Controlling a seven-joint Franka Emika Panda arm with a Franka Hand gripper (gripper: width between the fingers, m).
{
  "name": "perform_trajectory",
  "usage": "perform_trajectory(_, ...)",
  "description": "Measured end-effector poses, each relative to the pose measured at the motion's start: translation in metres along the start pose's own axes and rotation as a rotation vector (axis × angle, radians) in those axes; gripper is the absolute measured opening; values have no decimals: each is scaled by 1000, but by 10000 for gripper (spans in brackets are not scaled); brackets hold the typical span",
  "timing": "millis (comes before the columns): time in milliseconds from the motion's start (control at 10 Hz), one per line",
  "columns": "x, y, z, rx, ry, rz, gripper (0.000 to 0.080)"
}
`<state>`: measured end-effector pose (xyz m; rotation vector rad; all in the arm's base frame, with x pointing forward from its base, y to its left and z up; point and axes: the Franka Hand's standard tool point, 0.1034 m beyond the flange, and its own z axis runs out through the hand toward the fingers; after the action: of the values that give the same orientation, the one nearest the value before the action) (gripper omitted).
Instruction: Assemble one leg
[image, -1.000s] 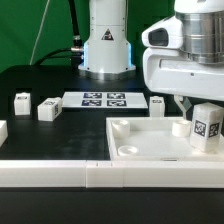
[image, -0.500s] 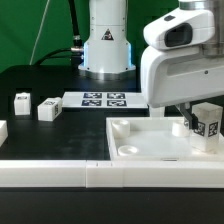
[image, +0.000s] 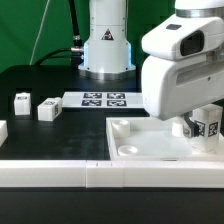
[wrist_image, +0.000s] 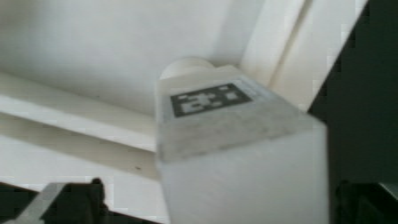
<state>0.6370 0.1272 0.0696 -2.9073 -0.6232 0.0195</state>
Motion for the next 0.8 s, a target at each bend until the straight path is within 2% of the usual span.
perform_trajectory(300,-1,1,0,2,-2,18,626)
perform_trajectory(400,-1,1,0,2,-2,17,438)
perform_trajectory(500,-1,1,0,1,-2,17,438)
perform_trajectory(600,-1,3,0,-1,-2,18,298)
perform_trajectory(800,-1,2,0,0,-1,33,298)
